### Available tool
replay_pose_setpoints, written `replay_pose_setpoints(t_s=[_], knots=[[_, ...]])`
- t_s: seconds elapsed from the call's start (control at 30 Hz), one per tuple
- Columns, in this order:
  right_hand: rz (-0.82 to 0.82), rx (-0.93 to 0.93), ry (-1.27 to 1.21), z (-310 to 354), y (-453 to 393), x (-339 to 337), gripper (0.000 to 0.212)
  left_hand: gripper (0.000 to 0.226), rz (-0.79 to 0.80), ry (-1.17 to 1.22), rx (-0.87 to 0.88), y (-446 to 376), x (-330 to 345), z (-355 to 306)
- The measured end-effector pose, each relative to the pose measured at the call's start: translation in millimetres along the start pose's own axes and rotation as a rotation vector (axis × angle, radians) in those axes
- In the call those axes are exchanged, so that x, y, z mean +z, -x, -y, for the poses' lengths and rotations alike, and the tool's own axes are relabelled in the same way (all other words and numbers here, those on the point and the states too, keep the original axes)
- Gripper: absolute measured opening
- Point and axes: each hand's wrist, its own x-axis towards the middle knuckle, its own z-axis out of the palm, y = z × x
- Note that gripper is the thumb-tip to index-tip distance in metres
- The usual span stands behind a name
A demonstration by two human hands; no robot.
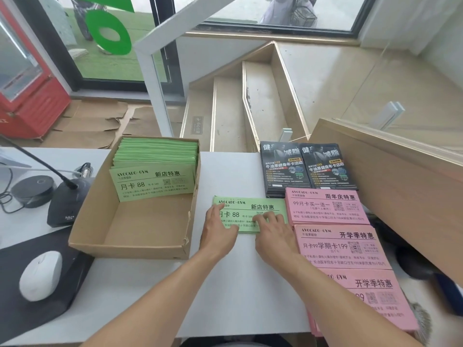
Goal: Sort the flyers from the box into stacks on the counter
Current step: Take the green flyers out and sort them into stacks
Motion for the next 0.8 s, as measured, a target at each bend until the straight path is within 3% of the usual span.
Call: replay_pose_setpoints(t_s=[0.1, 0.17, 0.27, 0.33, 0.4, 0.47, 0.6, 0.8], knots=[[0.081, 0.02, -0.004, 2, -4, -9, 0.049, 0.07, 0.053, -0.003, 0.08, 16, -6, -10], [0.113, 0.033, -0.065, 8, -9, -26, 0.046, 0.061, 0.067, 0.087, 0.228, 32, -17, -25], [-0.08, -0.03, -0.287, 37, -19, -55, 0.038, 0.039, -0.051, 0.234, 0.543, 55, -50, -49], [-0.225, -0.132, -0.438, 69, -24, -70, 0.035, 0.031, -0.185, 0.308, 0.634, 57, -81, -54], [-0.305, -0.227, -0.499, 102, -29, -78, 0.036, 0.029, -0.29, 0.33, 0.528, 47, -114, -47], [-0.368, -0.32, -0.454, 128, -35, -81, 0.038, 0.029, -0.335, 0.296, 0.306, 27, -148, -30], [-0.334, -0.427, -0.274, 163, -58, -81, 0.052, 0.05, -0.216, 0.107, -0.061, -21, -202, 15], [-0.188, -0.387, 0.016, 194, -94, -75, 0.074, 0.061, -0.062, 0.02, -0.156, -64, -218, 58]])
